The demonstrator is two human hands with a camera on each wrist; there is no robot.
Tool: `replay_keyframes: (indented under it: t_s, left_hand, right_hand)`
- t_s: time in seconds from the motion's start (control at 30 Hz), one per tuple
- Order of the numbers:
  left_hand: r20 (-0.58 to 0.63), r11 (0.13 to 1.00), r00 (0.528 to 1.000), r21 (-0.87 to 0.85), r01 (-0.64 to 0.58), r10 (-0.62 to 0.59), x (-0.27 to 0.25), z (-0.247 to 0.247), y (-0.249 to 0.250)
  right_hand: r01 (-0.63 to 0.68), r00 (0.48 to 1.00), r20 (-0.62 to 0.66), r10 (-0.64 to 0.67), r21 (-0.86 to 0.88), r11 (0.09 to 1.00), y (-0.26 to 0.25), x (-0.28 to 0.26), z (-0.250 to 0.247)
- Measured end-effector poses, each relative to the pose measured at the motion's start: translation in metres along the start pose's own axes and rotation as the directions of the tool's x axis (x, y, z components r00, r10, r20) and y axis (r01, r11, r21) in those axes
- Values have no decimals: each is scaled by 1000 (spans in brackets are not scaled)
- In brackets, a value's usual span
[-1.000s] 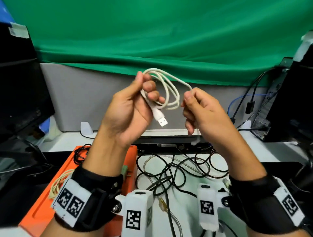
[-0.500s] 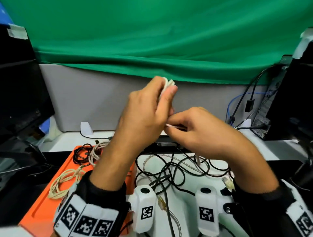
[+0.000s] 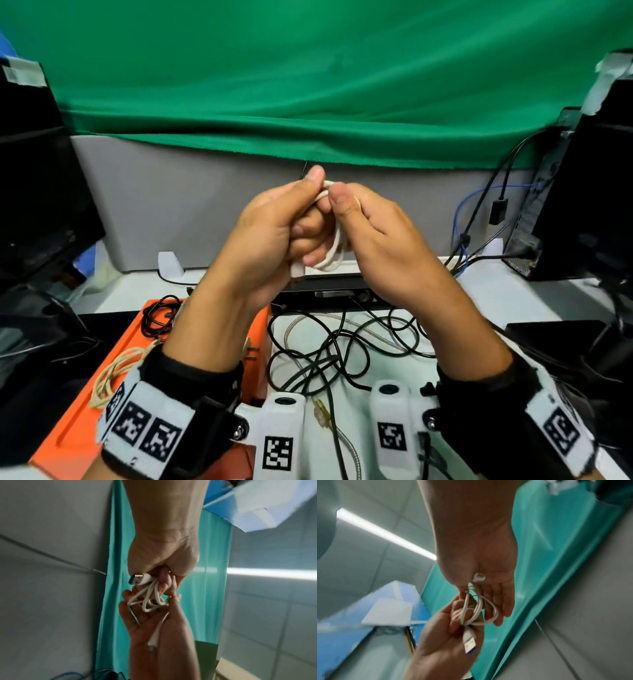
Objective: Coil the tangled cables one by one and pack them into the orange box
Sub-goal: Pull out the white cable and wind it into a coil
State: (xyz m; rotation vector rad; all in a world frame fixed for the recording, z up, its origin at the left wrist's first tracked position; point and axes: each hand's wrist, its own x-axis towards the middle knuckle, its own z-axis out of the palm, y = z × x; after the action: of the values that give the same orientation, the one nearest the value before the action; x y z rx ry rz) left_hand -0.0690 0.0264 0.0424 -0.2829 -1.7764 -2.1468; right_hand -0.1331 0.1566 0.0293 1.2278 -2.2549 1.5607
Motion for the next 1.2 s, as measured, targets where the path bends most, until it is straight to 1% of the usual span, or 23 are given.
replay_keyframes:
  t_s: [0.07, 0.1, 0.17, 0.27, 0.3, 0.37, 0.43, 0.47, 0.57, 0.63, 0.67, 0.77, 0.83, 0.9, 0.97, 1.03, 1.13, 1.2]
  left_hand:
    - [-25, 999, 1000, -49, -9, 8, 2, 0, 1]
    - [-42, 999, 999, -35, -19, 18, 3, 0, 1]
    - [-68, 998, 996, 43, -53, 56, 4, 2, 1]
    - [-131, 983, 984, 155, -99, 120, 5, 5, -2]
    - [-148, 981, 980, 166, -105, 130, 5, 6, -2]
    - [-141, 980, 982, 171, -105, 129, 5, 7, -3]
    - [-113, 978, 987, 187, -89, 112, 3, 9, -4]
    - [-103, 974, 989, 212, -79, 103, 2, 9, -3]
    - [-92, 932, 991, 357, -59, 98, -1, 5, -1]
    - [-94, 909, 992, 415, -36, 82, -2, -3, 6]
    - [-87, 908, 994, 418, -20, 62, -3, -7, 10]
    - [-55, 907, 998, 421, 1, 24, -7, -17, 20]
    - [-79, 907, 996, 421, 3, 34, -8, -19, 22]
    - [-119, 887, 989, 461, -22, 86, -8, -18, 23]
    - [-146, 850, 974, 521, -72, 172, -8, -18, 24]
    - [-154, 854, 966, 510, -103, 208, -7, -16, 23]
    - [-118, 901, 980, 423, -95, 158, -6, -6, 13]
    - [-77, 900, 986, 424, -104, 150, -3, 1, 3]
  right_hand:
    - [-19, 1000, -16, 21, 122, 992, 3, 2, 2]
    - [-26, 999, -30, 32, 172, 985, 2, 1, 2]
    - [-31, 998, -52, 47, 275, 961, -1, 1, 1]
    - [-99, 993, -12, 121, 506, 857, -9, 0, 4]
    - [-113, 991, -1, 136, 558, 822, -12, -1, 5]
    - [-97, 988, -36, 149, 606, 790, -15, 0, 8]
    - [-58, 981, -115, 156, 593, 803, -15, 1, 10]
    - [-40, 976, -159, 151, 549, 835, -14, 1, 11]
    - [-4, 963, -254, 90, 318, 948, -8, 0, 10]
    - [-4, 952, -297, 69, 214, 977, -6, -1, 5]
    - [-3, 949, -308, 65, 198, 980, -5, -1, 4]
    - [-3, 952, -298, 69, 217, 976, -2, 1, 5]
    - [-2, 956, -287, 62, 206, 979, -1, 1, 9]
    - [-5, 958, -283, 46, 145, 989, -2, 0, 11]
    - [-9, 959, -284, 26, 62, 998, -4, -1, 11]
    - [-16, 958, -284, 24, 29, 999, -2, -1, 12]
    - [-44, 967, -247, 66, 91, 995, 0, 0, 13]
    - [-100, 971, -198, 130, 158, 982, 0, 1, 14]
